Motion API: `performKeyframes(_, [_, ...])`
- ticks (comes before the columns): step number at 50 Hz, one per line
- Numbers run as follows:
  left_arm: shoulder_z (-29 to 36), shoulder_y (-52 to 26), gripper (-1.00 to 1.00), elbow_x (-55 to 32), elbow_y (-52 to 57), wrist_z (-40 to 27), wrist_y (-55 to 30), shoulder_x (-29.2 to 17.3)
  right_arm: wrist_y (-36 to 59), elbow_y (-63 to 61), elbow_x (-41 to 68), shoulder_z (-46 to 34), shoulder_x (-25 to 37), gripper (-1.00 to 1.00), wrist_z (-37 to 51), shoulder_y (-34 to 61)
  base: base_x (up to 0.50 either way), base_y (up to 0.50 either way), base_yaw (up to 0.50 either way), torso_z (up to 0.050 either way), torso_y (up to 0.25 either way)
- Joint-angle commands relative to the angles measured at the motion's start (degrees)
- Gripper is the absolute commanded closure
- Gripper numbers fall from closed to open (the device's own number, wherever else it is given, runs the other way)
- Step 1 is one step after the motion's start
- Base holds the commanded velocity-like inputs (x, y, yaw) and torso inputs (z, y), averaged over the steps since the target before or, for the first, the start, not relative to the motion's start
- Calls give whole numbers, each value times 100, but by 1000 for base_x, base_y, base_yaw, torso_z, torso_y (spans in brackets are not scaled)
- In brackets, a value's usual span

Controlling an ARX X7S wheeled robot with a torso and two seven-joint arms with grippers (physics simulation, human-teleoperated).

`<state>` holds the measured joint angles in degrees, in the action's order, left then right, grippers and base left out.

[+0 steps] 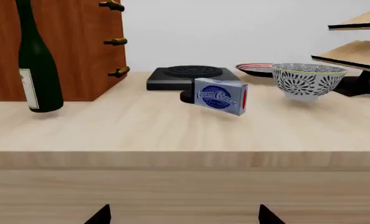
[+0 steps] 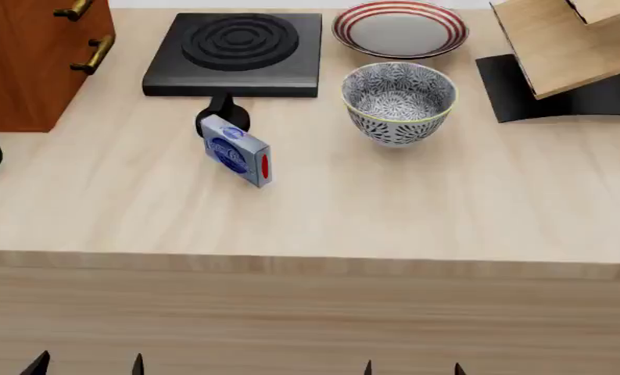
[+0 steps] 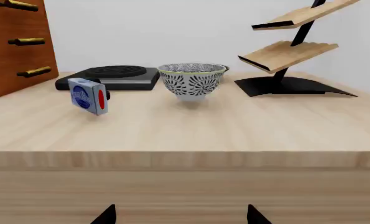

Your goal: Pick up the cream cheese and put it in the bowl.

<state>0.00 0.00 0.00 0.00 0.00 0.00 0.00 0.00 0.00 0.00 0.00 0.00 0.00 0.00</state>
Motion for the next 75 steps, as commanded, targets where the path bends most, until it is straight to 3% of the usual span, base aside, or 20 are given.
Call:
performKeyframes(1, [64, 0, -100, -56, 0, -64, 0, -57, 0, 0, 0, -72, 54, -100, 72, 0, 0, 0, 0, 0, 0])
performKeyframes(13, [381, 191, -100, -30, -97, -482, 362, -235, -190, 256, 151, -397, 237, -100, 377, 30, 0, 0, 0, 31, 44])
performKeyframes(40, [708, 158, -100, 38, 317, -1028, -73, -408, 71, -425, 459, -594, 547, -100, 579, -163, 0, 0, 0, 49, 54])
performKeyframes(45, [799, 212, -100, 13, 377, -998, 183, -478, 55, -375, 605, -596, 577, -100, 559, -155, 0, 0, 0, 50, 42])
performKeyframes(75, [996, 192, -100, -202, 394, -1202, 152, -654, 14, -226, 782, -750, 719, -100, 758, -110, 43, -31, 0, 1, 0])
